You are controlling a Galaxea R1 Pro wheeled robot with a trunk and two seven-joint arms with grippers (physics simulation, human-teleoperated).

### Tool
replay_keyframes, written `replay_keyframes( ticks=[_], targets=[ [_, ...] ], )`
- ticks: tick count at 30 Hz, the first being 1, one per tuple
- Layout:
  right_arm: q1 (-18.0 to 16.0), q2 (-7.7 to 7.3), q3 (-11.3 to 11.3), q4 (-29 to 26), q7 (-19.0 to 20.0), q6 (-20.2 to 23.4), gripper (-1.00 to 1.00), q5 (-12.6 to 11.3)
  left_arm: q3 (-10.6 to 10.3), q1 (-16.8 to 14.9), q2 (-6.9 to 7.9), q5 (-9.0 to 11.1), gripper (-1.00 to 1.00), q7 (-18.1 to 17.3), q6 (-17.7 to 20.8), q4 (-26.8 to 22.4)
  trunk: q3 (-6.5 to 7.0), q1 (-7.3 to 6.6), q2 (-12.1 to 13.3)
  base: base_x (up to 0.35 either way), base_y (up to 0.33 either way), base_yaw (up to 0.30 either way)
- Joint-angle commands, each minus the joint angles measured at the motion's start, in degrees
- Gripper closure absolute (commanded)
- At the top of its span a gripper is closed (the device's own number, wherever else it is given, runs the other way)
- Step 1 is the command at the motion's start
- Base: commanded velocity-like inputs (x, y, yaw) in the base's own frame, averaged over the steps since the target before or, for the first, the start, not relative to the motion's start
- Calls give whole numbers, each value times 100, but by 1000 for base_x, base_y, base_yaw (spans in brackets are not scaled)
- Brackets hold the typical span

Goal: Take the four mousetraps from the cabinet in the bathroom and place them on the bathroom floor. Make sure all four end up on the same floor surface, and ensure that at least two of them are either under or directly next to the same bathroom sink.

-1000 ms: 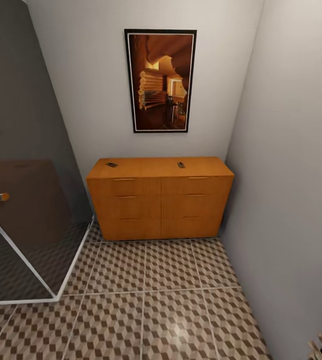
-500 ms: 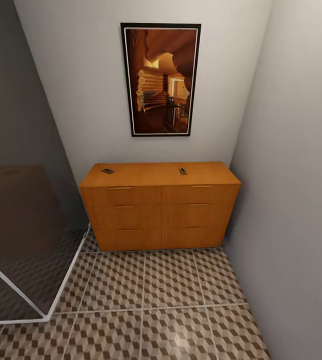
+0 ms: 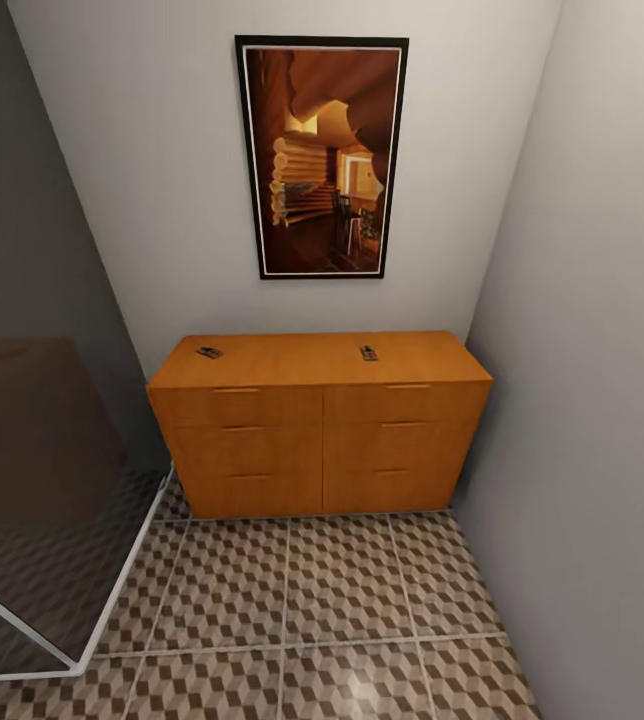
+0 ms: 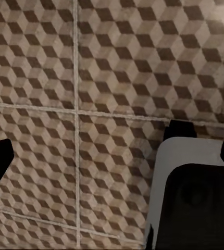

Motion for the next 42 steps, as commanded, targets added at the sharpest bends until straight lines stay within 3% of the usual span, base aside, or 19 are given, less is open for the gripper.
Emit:
replay_keyframes(
  ticks=[1,5,11,14,25,42],
  targets=[
    [-38,2,45,-20,-23,17,-100,-66,-15,31,-19,43,-100,36,37,-51,-6,0,-5,0,0,0],
    [42,10,64,78,21,15,-100,27,-80,160,-3,47,-100,-61,-30,-40,-6,0,-5,0,0,0],
    [152,9,83,21,113,-178,-100,82,-272,353,-174,46,-100,-254,-222,-154,-6,0,-5,0,0,0],
    [126,3,70,-76,209,-274,-100,67,-269,450,-256,35,-100,-351,-318,-251,-6,0,-5,0,0,0],
    [104,-68,26,-430,562,82,-100,40,-254,93,-558,57,-100,-445,-24,-609,-6,0,-5,0,0,0],
    [-311,-40,-374,-982,1108,628,-100,14,253,-458,-678,38,-100,-422,522,-1158,-6,0,-5,0,0,0]
  ],
)
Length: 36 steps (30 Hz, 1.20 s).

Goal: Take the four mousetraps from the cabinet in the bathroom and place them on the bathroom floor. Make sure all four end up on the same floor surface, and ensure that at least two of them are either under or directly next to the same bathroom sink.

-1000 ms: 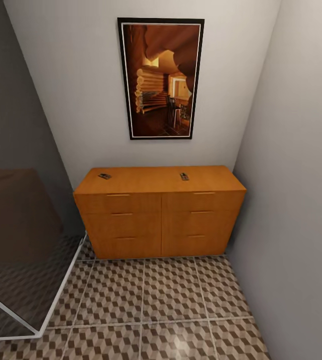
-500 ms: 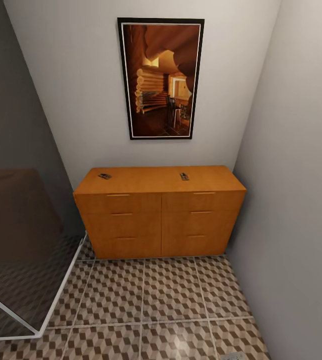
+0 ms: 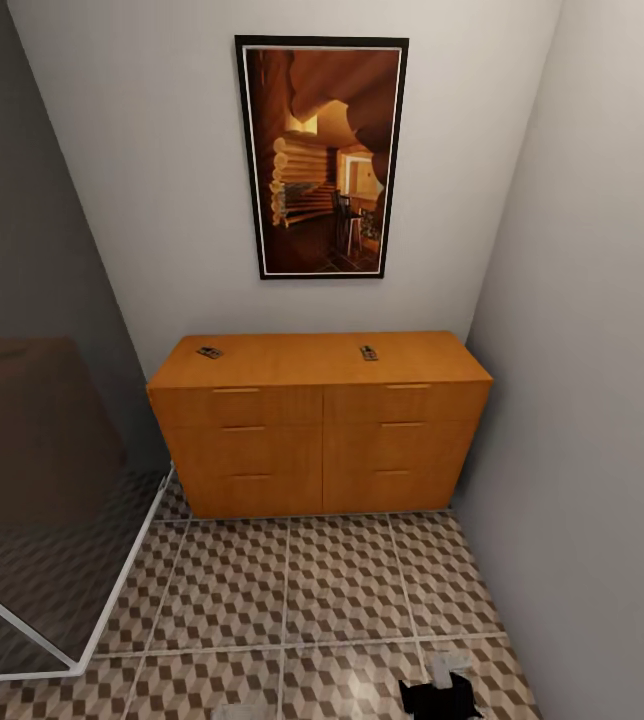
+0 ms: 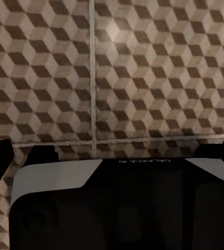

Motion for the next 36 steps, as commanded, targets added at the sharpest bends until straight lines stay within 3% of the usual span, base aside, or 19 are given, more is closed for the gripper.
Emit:
replay_keyframes(
  ticks=[1,14,15,28,36],
  targets=[
    [-38,3,1,-26,2,12,-100,-36,3,-38,-18,30,-100,38,47,-46,-7,1,-5,0,0,0],
    [-465,13,-415,-449,21,430,-100,-47,422,-461,-153,53,-100,38,464,-466,-7,1,-5,0,0,0],
    [-3222,11,-584,-6623,7,6685,-100,-23,2088,-6172,-154,53,-100,36,3780,-1462,-7,1,-5,0,0,0],
    [-3707,-3,-614,-6480,-36,6644,-100,-19,2095,-6277,-217,34,-100,38,3785,-1466,-7,1,-5,0,0,0],
    [-3792,8,-616,-6324,-39,6673,-100,-25,2104,-6530,-189,25,-100,39,3785,-1505,-7,1,-5,0,0,0]
  ],
)
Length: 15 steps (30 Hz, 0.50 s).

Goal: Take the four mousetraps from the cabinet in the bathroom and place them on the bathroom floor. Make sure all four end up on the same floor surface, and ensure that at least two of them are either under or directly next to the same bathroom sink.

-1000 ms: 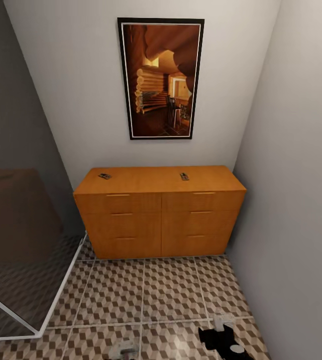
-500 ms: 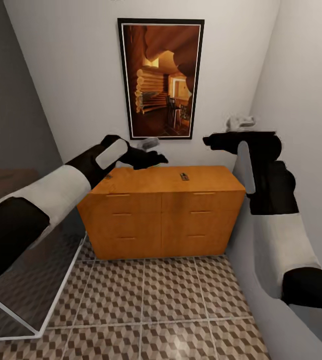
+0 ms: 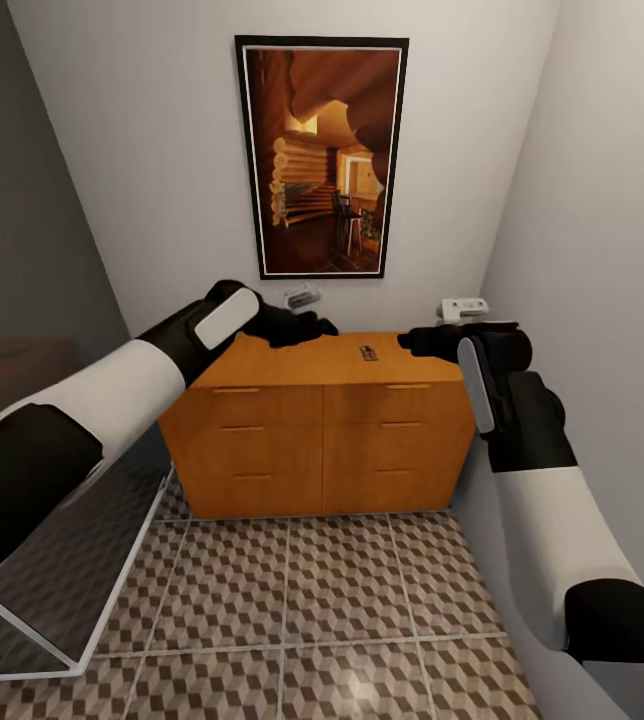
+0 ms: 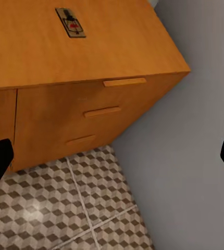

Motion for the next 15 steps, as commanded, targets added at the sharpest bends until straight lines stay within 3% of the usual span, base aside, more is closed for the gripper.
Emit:
replay_keyframes(
  ticks=[1,3,8,15],
  targets=[
    [-8,1,3,5,-13,25,-100,-21,-25,-21,16,60,-100,54,4,-7,-8,1,-6,0,0,0],
    [-14,2,7,62,-14,31,-100,-10,-23,-64,135,57,-100,54,9,-12,-8,1,-6,0,0,0],
    [13,7,24,192,-9,28,-100,-7,-57,-28,160,62,-100,47,-11,35,-8,1,-6,22,0,0],
    [40,9,30,498,6,24,-100,-14,-66,-11,120,62,-100,47,-20,97,-8,1,-6,258,0,0]
  ],
)
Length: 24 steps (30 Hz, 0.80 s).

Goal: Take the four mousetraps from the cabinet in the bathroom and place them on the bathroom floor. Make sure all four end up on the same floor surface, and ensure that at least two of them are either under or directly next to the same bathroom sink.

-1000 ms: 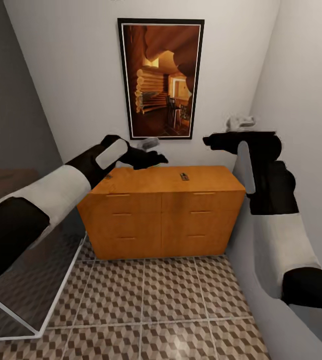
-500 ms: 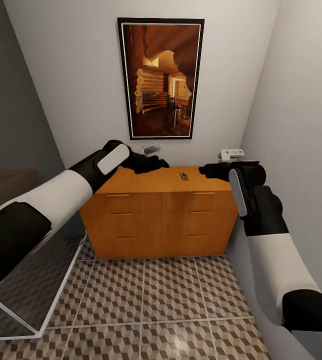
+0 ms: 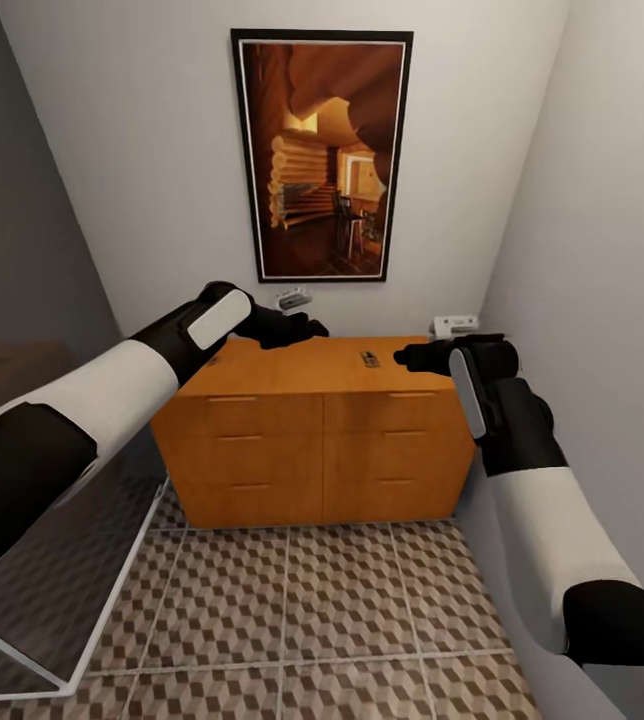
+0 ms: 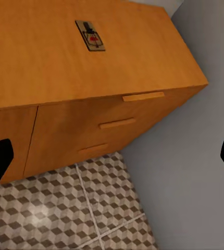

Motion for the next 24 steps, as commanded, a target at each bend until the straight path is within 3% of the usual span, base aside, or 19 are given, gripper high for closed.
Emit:
replay_keyframes(
  ticks=[1,24],
  targets=[
    [-4,0,0,27,-10,22,-100,-24,-27,-3,-1,58,-100,55,4,-3,-7,4,-5,310,0,0],
    [18,-33,1,134,-13,-36,-100,27,-43,41,-33,38,-100,61,-22,554,-7,4,-5,335,0,0]
  ],
)
